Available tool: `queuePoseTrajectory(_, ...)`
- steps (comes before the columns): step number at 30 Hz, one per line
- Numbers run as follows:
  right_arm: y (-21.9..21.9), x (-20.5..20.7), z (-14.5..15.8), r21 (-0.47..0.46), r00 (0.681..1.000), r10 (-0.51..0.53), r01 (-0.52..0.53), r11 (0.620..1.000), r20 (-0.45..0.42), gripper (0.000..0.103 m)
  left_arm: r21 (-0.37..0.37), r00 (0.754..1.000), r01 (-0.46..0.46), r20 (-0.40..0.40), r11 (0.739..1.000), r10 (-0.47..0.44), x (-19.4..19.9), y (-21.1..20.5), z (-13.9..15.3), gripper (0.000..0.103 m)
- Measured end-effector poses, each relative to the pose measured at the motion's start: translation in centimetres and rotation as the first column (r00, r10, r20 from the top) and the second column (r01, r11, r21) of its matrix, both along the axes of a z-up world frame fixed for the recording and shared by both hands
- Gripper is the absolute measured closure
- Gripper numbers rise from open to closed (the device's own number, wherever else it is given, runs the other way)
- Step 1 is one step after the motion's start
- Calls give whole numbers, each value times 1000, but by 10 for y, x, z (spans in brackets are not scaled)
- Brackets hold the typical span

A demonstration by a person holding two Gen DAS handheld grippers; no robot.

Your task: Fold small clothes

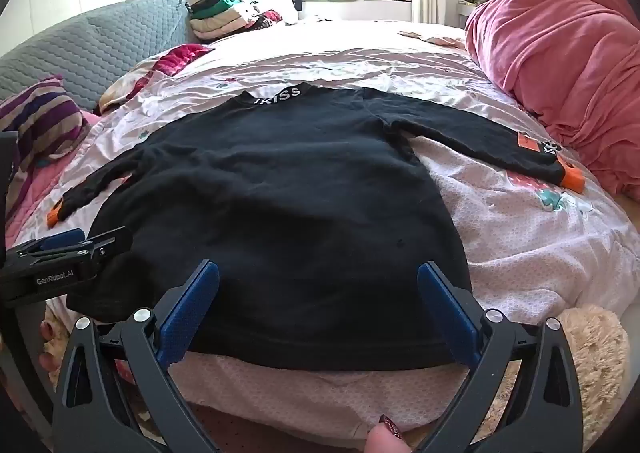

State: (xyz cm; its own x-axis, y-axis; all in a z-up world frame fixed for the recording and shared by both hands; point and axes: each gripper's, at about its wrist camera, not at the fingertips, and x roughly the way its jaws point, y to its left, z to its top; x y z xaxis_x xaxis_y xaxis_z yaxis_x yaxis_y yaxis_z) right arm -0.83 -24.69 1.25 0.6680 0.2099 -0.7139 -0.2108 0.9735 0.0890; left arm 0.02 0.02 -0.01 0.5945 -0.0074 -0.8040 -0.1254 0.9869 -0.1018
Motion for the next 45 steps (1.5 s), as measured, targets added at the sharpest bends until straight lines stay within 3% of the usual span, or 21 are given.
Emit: queuePoseTrajectory(45,0,-1,-2,-17,1000,-6,6,1000,5,4,2,1000,10,9,1000,-10,1,0,2,9)
